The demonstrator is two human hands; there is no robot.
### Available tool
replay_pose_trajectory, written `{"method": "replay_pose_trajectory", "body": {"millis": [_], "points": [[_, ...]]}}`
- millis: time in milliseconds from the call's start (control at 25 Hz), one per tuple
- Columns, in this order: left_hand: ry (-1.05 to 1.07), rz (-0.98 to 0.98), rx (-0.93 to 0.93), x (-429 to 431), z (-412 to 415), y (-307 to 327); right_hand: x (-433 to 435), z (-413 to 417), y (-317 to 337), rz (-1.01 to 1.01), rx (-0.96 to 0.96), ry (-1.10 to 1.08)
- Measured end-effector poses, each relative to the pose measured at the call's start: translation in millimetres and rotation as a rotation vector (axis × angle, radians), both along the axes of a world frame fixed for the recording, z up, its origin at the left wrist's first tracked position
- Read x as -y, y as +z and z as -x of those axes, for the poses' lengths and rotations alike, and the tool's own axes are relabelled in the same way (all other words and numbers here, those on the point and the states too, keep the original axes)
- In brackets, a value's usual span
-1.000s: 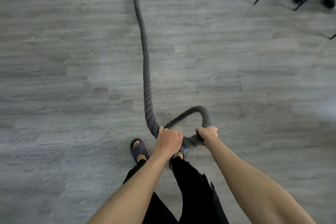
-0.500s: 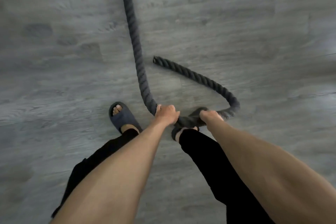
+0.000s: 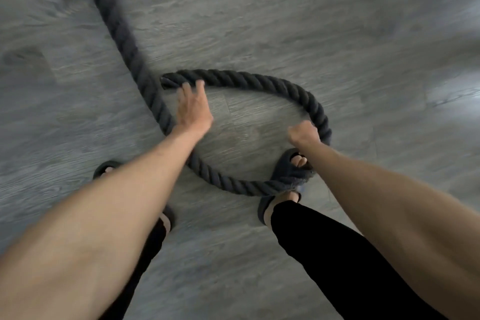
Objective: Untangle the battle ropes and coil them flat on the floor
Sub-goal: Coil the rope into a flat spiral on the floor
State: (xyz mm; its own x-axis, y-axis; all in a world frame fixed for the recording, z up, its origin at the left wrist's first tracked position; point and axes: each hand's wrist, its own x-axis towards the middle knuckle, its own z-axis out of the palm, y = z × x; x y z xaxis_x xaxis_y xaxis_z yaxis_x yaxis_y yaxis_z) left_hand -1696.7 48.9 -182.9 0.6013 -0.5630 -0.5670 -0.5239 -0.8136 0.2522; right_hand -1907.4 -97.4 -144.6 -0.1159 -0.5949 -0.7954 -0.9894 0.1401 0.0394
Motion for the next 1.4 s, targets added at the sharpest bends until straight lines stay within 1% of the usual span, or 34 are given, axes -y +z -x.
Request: {"method": "replay_pose_trajectory", "body": {"millis": [160,240,280,400,480,560,720,800,840,880,920,960,1000,1040,1080,1120,1160,1200,1240,1280,1320,1400], "points": [[-0.111,-0.197,0.193,18.8,-40.7,-46.2,10.9,-29.8,-48.4,0.015,0.113,-0.033],[-0.136,-0.177,0.254,19.5,-45.7,-59.3,14.6,-45.5,-67.8,0.042,0.172,-0.057],[-0.104,-0.140,0.253,22.7,-44.1,-60.6,15.6,-52.8,-75.4,0.052,0.200,-0.059],[0.059,-0.041,0.156,53.1,-20.4,-60.9,23.6,-78.2,-87.6,0.097,0.316,-0.043],[0.236,0.012,0.048,78.1,-3.1,-62.2,28.2,-101.0,-88.2,0.125,0.400,0.033],[0.429,0.060,-0.087,106.8,2.3,-63.2,35.5,-121.9,-89.4,0.120,0.466,0.174],[0.809,0.223,-0.327,153.7,-12.7,-70.6,58.5,-143.4,-89.4,0.039,0.526,0.572],[0.938,0.285,-0.427,164.5,-25.8,-74.6,67.9,-147.0,-89.2,0.015,0.531,0.711],[0.927,0.294,-0.455,168.0,-32.0,-76.1,72.1,-148.6,-92.0,0.041,0.511,0.770],[0.858,0.283,-0.438,168.8,-36.5,-77.1,75.9,-150.2,-95.8,0.074,0.476,0.822],[0.731,0.254,-0.333,168.2,-42.4,-75.7,80.3,-154.2,-98.8,0.103,0.443,0.881],[0.572,0.220,-0.166,166.0,-50.1,-75.8,84.0,-158.5,-99.9,0.117,0.406,0.949],[0.420,0.218,-0.005,165.2,-58.0,-75.1,88.1,-160.3,-97.8,0.125,0.379,1.027],[0.292,0.247,0.104,166.2,-67.9,-75.1,92.3,-162.3,-96.0,0.140,0.345,1.116],[0.191,0.297,0.148,169.8,-77.6,-74.0,96.7,-163.1,-93.1,0.191,0.314,1.213],[0.113,0.332,0.146,174.5,-88.4,-77.0,98.4,-164.0,-89.5,0.278,0.276,1.305],[0.072,0.353,0.133,177.8,-97.8,-76.8,97.4,-165.3,-85.7,0.385,0.241,1.386],[0.070,0.355,0.124,179.8,-106.9,-77.2,95.3,-168.0,-83.0,0.493,0.221,1.422],[0.093,0.351,0.126,179.3,-114.2,-77.9,91.3,-171.3,-82.3,0.575,0.205,1.405],[0.128,0.337,0.122,176.4,-119.9,-78.7,84.9,-173.7,-84.0,0.615,0.209,1.328],[0.154,0.312,0.113,171.7,-122.5,-78.4,75.7,-174.8,-83.5,0.624,0.250,1.217],[0.184,0.269,0.102,159.0,-122.9,-80.7,65.3,-174.8,-81.7,0.562,0.362,0.950]]}}
